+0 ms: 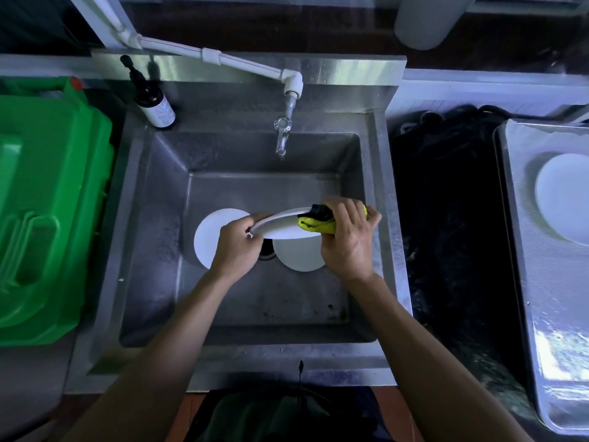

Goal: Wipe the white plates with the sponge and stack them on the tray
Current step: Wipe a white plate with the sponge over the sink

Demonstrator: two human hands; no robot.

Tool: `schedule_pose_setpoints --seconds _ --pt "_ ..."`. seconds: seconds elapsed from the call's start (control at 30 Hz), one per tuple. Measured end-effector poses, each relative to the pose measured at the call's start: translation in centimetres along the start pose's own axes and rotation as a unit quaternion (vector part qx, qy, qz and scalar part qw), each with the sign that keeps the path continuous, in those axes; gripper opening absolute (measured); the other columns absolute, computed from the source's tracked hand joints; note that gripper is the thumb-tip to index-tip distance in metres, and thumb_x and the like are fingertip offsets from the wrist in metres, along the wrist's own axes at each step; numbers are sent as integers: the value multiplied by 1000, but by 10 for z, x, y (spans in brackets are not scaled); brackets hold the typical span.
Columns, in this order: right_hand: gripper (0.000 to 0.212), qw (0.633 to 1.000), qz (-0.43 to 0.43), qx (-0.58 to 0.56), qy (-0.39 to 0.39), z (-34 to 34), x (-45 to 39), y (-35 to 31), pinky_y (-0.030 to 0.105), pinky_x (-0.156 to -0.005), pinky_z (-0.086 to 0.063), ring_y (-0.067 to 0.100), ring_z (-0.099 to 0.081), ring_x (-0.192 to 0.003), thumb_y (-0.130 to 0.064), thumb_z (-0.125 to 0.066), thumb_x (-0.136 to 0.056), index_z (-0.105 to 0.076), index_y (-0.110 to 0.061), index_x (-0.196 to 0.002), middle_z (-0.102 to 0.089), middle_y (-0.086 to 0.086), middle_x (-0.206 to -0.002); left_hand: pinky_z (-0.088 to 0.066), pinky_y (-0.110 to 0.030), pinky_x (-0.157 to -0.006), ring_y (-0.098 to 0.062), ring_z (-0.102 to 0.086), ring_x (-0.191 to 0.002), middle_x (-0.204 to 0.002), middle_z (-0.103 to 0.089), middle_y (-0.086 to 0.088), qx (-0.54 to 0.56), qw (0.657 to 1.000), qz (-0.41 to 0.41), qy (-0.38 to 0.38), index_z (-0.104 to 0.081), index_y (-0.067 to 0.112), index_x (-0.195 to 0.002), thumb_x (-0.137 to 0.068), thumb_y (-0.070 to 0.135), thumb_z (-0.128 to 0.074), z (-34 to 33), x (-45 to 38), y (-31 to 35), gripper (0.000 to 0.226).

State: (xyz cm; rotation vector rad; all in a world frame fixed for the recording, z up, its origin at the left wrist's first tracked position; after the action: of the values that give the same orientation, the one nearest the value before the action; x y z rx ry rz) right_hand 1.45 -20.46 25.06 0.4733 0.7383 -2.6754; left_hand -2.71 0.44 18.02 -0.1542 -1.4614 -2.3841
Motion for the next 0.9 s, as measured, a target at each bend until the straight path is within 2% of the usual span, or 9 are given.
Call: schedule_pose_setpoints --seconds 0.03,0.1,0.17,0.23,0.3,0.5,0.7,0.77,0.9 --pt "47 1000 -3 -3 9 3 1 0 48 -84 -36 24 -55 -89 2 -53 -62 -64 -13 -105 -60 0 -96 -50 -15 -73 6 -65 -84 -90 -73 28 19 999 38 15 -73 57 -95 -75 8 -45 3 3 -11 60" --pt "48 1000 -5 -10 23 7 3 0 50 -85 -37 24 -56 -91 3 -54 -62 -64 -13 -106 -61 -2 -99 -60 -36 -86 -7 -68 -85 -100 -76 12 152 970 182 59 -76 42 -99 -84 8 -52 6 14 -43 44" --pt "47 999 0 -19 37 12 4 -3 52 -85 -37 24 -57 -92 3 -53 -64 -63 -14 -107 -62 -2 -102 -61 -49 -87 -29 -74 -89 -119 -72 -14 366 869 329 50 -68 15 -114 -96 21 -58 -11 32 -65 22" --pt "46 998 13 -23 51 16 7 -8 51 -84 -36 25 -57 -94 2 -52 -66 -59 -16 -108 -62 -1 -105 -63 -53 -74 -41 -74 -91 -119 -68 -26 490 788 373 -9 -58 -3 -119 -98 44 -58 -32 40 -56 51" --pt "43 998 29 -22 56 18 9 -13 50 -83 -36 25 -57 -95 0 -51 -70 -55 -17 -109 -62 0 -106 -62 -57 -76 -45 -72 -98 -116 -71 -27 529 758 378 -45 -57 -7 -120 -94 55 -61 -44 38 -41 67" --pt "36 998 39 -4 43 18 22 -15 52 -86 -37 28 -60 -100 -3 -54 -78 -60 -13 -112 -65 5 -112 -62 -45 -58 -38 -77 -80 -93 -76 -24 581 726 368 1 -61 -4 -109 -98 14 -58 -49 25 -12 21" --pt "44 999 40 -12 3 14 35 -4 49 -93 -34 25 -56 -112 2 -59 -79 -63 -13 -120 -61 1 -124 -61 -39 -56 -34 -76 -72 -78 -73 -20 609 710 354 20 -57 -5 -97 -95 -4 -53 -50 26 -7 5" --pt "51 999 39 -11 -20 11 39 -2 47 -95 -32 24 -53 -117 2 -57 -77 -62 -14 -125 -58 -1 -129 -61 -36 -56 -30 -75 -78 -88 -72 -18 601 717 353 26 -58 -6 -107 -96 -4 -53 -48 26 -10 12" --pt "60 997 35 -28 -63 5 47 -1 47 -100 -32 22 -51 -124 3 -64 -74 -57 -16 -131 -55 -2 -133 -62 -40 -60 -32 -67 -108 -128 -64 -21 584 732 346 56 -52 -5 -133 -101 1 -53 -40 20 -17 33"
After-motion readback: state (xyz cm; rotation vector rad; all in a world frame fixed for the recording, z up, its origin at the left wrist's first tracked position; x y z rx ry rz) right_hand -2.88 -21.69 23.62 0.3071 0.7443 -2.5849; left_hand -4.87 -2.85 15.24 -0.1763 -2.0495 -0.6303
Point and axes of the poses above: each hand's wrist, its own x-axis away from the middle knuckle, its own z-axis out of the back of the hand, y = z × x, the point moved 9 cm from there along -x, towards the middle knuckle
